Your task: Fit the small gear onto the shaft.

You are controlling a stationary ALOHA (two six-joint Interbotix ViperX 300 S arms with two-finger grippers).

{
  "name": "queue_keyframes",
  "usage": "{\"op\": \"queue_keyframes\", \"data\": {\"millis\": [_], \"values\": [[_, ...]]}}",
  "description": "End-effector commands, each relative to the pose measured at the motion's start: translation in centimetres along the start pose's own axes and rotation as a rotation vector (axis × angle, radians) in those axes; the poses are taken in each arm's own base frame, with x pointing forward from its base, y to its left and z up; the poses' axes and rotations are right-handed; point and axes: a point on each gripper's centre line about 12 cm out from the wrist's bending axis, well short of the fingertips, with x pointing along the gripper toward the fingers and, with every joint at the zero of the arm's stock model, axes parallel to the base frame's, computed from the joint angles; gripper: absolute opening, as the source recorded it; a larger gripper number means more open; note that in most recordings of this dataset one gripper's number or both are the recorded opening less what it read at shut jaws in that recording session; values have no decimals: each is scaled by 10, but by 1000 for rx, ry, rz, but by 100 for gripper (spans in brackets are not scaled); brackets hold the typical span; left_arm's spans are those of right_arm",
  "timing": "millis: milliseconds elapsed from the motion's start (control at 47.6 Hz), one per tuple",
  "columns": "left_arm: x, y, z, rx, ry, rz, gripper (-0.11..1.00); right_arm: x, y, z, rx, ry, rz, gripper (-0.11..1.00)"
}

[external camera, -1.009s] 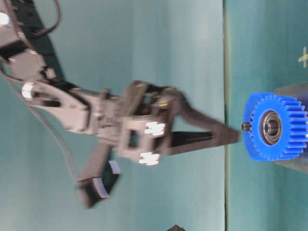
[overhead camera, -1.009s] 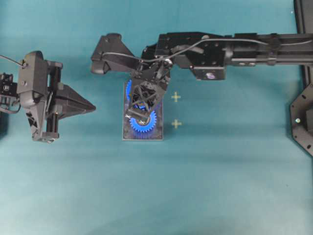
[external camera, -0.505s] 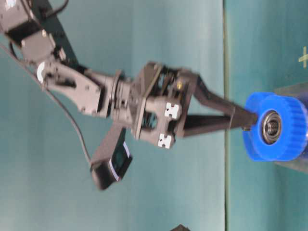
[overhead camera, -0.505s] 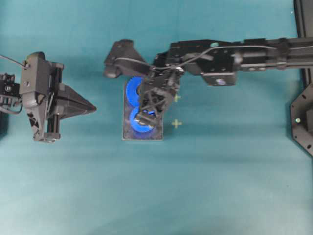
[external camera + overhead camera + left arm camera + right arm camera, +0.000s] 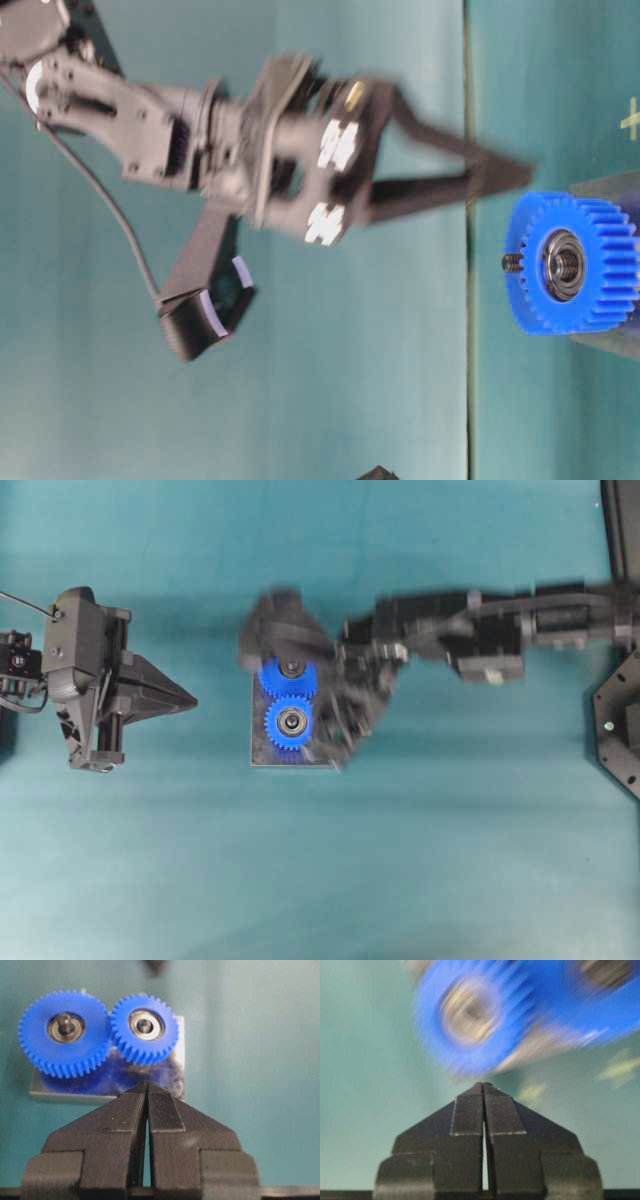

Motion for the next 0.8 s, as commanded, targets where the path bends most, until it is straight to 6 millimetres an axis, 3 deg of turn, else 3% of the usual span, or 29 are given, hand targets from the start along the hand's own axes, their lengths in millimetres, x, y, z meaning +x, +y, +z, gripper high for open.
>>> {"op": "queue_keyframes", "data": {"millis": [0, 189, 315, 589, 778], "values": [[-1, -1, 9, 0, -29, -2, 0, -14, 0, 19, 2, -79, 0, 0], [-1, -1, 10, 2, -32, -2, 0, 7, -3, 37, -10, -70, -14, 0], [-1, -1, 10, 0, -32, -2, 0, 21, -3, 34, -23, -32, -25, 0], [-1, -1, 10, 0, -31, -2, 0, 27, 4, 4, -30, 51, -33, 0], [-1, -1, 9, 0, -31, -2, 0, 8, 28, -24, -36, 85, -8, 0]]}}
